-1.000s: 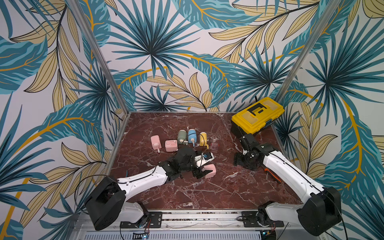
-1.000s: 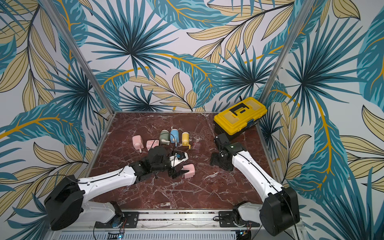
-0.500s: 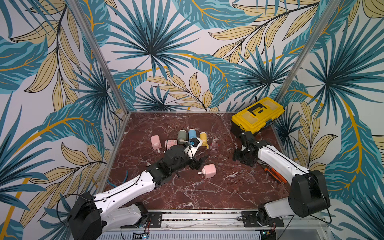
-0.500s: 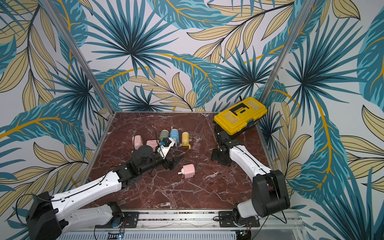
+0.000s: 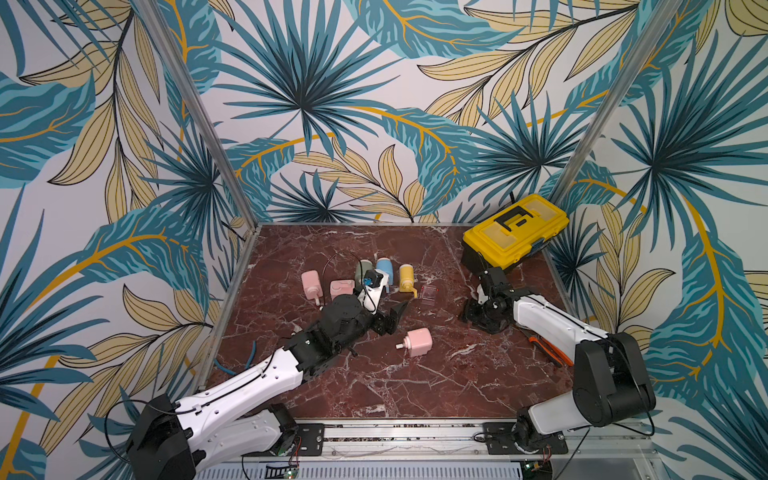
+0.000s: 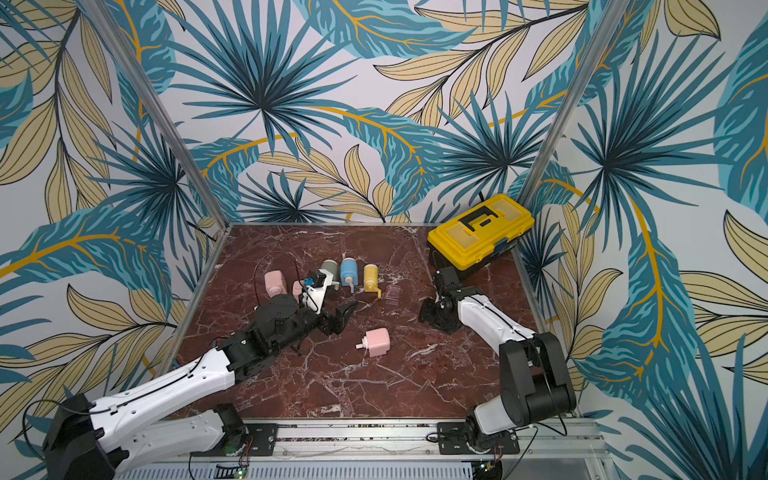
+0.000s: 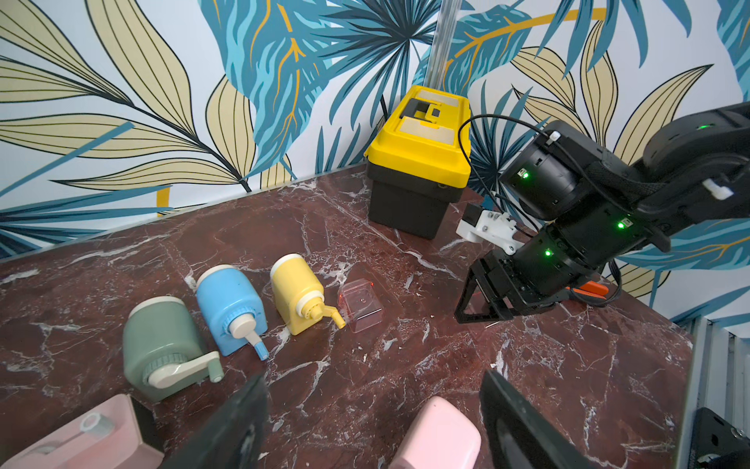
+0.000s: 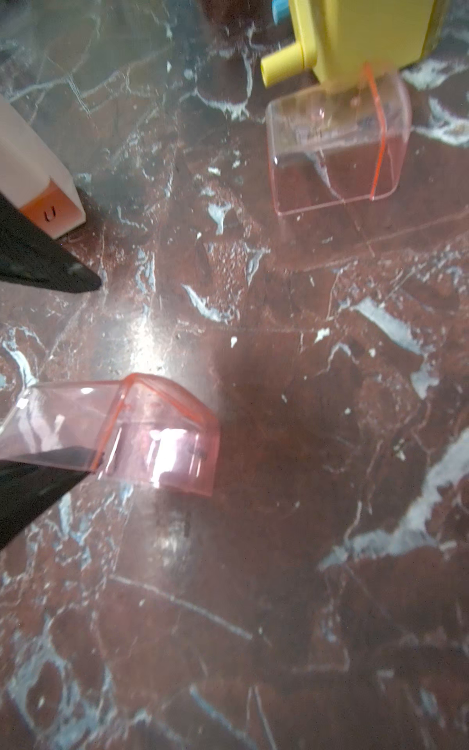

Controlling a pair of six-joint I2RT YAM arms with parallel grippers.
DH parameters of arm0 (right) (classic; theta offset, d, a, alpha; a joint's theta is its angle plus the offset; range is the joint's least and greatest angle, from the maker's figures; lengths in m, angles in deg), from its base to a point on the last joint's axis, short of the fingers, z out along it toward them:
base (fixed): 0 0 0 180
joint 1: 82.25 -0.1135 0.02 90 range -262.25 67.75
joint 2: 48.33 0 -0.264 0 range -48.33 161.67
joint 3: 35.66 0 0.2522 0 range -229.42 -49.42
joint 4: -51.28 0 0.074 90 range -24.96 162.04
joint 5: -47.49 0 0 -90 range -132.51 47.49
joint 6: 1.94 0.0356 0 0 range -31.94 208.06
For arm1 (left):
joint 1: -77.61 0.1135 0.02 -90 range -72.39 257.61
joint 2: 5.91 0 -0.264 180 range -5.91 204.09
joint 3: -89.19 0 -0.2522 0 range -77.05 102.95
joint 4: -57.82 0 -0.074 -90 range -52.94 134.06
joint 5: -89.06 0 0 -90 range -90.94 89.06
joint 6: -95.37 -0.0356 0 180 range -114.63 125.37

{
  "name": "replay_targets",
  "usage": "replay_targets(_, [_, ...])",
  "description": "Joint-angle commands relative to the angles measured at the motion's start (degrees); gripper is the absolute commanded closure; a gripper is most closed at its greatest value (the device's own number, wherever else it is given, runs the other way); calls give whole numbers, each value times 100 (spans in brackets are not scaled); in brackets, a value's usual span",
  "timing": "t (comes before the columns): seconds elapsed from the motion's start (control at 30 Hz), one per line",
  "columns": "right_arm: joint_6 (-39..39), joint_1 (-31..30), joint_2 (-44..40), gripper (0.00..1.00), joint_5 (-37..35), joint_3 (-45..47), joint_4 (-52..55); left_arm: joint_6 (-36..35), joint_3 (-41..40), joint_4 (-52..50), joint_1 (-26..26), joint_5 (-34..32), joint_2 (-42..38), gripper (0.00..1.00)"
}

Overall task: Put the tray back into the pencil sharpener
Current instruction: Pick up the container from the center of the board.

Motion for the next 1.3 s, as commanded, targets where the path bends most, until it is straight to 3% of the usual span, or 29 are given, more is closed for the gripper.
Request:
replay_targets(0.0, [159, -18, -113, 37, 529, -83, -271, 86, -72, 37, -16, -194, -103, 17])
replay_targets(0.23, [393, -153, 280, 38, 1183, -483, -635, 284, -80, 37, -20, -527, -85, 17])
replay_targets(0.37, [8, -147, 233, 38, 815, -940, 122, 459, -115, 28, -15, -742, -133, 17])
replay_targets(0.53, [-2067, -155, 78, 39, -549, -1761, 1535, 805, -293, 19, -15, -1237, -316, 17])
replay_targets(0.67, [-4190, -196, 378, 38, -697, -2156, 2188, 1004, -428, -27, -6, -1283, -417, 17])
replay_targets(0.77, [-5479, -211, 457, 38, -1036, -2010, 2069, 1104, -484, -110, -6, -1190, -419, 17])
replay_targets(0.9, [-6853, -216, 589, 40, -462, -1862, 1695, 1132, -476, -237, -6, -1012, -428, 17])
replay_targets(1.03, [-7499, -221, 1065, 46, -8, -2096, 1592, 1107, -458, -373, -6, -980, -513, 17])
replay_targets(1.27, [-7774, -277, 1703, 52, 93, -2362, 1842, 942, -406, -644, -9, -980, -578, 16])
